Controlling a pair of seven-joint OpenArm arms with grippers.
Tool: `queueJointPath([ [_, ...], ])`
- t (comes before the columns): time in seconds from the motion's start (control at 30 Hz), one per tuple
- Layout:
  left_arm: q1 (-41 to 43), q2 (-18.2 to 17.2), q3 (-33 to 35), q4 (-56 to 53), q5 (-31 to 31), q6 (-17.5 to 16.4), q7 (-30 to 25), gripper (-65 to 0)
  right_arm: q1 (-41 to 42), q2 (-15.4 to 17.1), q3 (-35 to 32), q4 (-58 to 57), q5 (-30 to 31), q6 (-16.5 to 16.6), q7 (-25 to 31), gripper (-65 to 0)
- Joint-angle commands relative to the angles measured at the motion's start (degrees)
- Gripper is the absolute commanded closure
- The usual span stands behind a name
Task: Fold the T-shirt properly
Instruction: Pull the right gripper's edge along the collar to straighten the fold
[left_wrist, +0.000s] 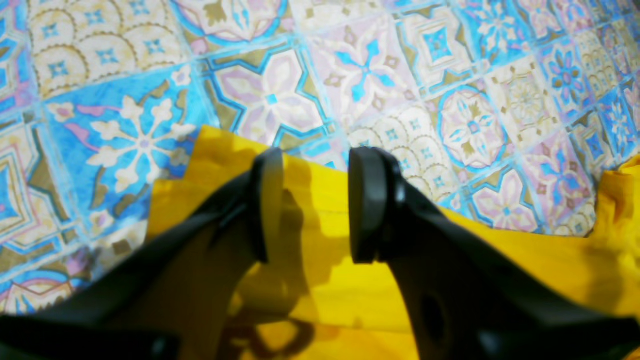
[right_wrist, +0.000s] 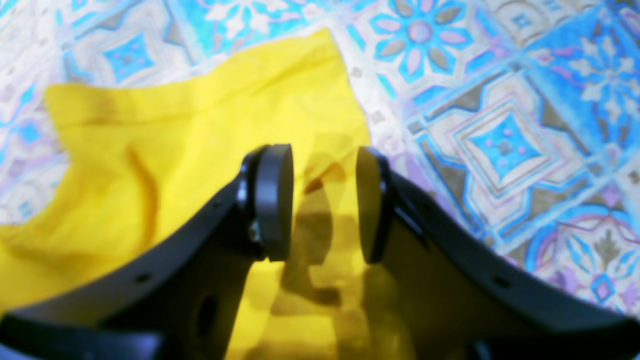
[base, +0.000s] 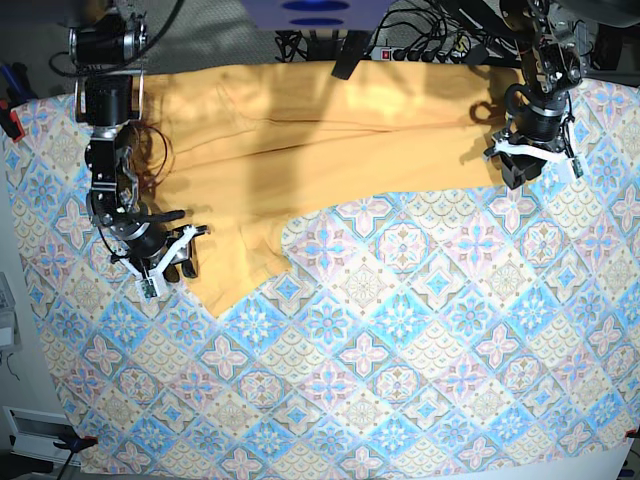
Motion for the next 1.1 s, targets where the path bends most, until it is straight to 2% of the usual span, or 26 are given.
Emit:
queueJointPath([
  [0.0,0.1,-0.4,-0.3,1.0,-0.2,-0.4,-1.1,-21.9,2.3,0.9,0.3,-0.8,0.8,-0.2,2.0,-20.7],
  [0.2,0.1,-0.4,-0.3,0.9,-0.3,-0.5,-1.1,-21.9,7.1,1.0,0.3,-11.0,0.8,-0.2,4.3,-20.7],
  [0.33,0.1,-0.4,-0.3,0.9,-0.3,-0.5,-1.1,-21.9,7.6,1.0,0.3,-16.8,0.8,-0.2,8.0,-20.7],
  [0.47,0.1,-0.4,-0.3,0.9,-0.3,-0.5,-1.1,-21.9,8.0,1.0,0.1,-19.2,0.7,-0.1,8.3,-20.7],
  [0.6,0.0,-0.4,-0.3,0.9,-0.3,-0.5,-1.1,-21.9,7.9,1.0,-4.6,-18.8,0.7,-0.1,8.3,-20.3],
  [0.67,0.0,-0.4,-0.3,0.9,-0.3,-0.5,-1.1,-21.9,7.1,1.0,-6.2,-18.7,0.7,-0.1,8.3,-17.4],
  [0.83,0.0,-0.4,-0.3,0.9,-0.3,-0.5,-1.1,-21.8,5.1,1.0,-6.0,-14.3,0.9,-0.1,6.3,0.0],
  [0.97,0.0,-0.4,-0.3,0.9,-0.3,-0.5,-1.1,-21.8,3.3,1.0,-5.8,-8.2,0.9,-0.1,2.8,-0.2],
  [1.07,0.0,-0.4,-0.3,0.9,-0.3,-0.5,-1.1,-21.8,0.4,1.1,-1.9,-1.9,0.9,-0.1,1.7,-0.1],
])
